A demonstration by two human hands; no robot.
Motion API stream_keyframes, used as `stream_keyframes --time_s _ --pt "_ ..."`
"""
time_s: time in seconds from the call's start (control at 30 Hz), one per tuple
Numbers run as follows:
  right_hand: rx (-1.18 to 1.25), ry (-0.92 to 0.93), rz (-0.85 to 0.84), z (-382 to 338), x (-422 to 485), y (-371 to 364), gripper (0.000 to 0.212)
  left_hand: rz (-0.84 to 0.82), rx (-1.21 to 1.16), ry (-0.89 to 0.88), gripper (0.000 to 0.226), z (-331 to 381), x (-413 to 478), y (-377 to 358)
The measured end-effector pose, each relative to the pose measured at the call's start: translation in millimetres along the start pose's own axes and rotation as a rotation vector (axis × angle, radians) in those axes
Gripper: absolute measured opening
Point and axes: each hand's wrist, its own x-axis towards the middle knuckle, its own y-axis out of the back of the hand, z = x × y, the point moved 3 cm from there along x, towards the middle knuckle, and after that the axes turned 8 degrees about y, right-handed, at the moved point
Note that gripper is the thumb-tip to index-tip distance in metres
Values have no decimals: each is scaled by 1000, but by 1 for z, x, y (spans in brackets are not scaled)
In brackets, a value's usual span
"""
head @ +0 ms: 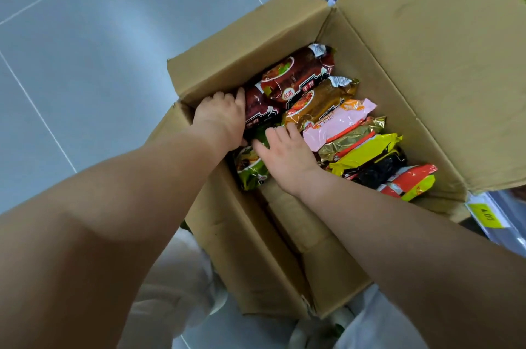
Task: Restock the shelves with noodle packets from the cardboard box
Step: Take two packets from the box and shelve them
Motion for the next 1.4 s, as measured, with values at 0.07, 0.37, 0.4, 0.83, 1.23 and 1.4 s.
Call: stream_keyframes --time_s 0.07,0.37,0.4,0.83,1.23,1.4 --pt "-20 46 53 -1 -2 -8 40 -11 -16 19 111 3 2 -4" --pt "216 219 127 4 -27 2 52 -66 -246 121 85 5 0 5" --pt "238 225 83 6 -29 10 61 -55 -259 118 84 4 -3 13" --pt "395 -128 10 23 -61 123 70 42 -410 65 76 -43 -69 113" --pt "631 -812 -35 43 -143 333 65 -55 -411 -65 74 -91 -183 281" --pt "739 -995 -13 36 -172 455 66 -91 -474 -123 71 -128 -250 378"
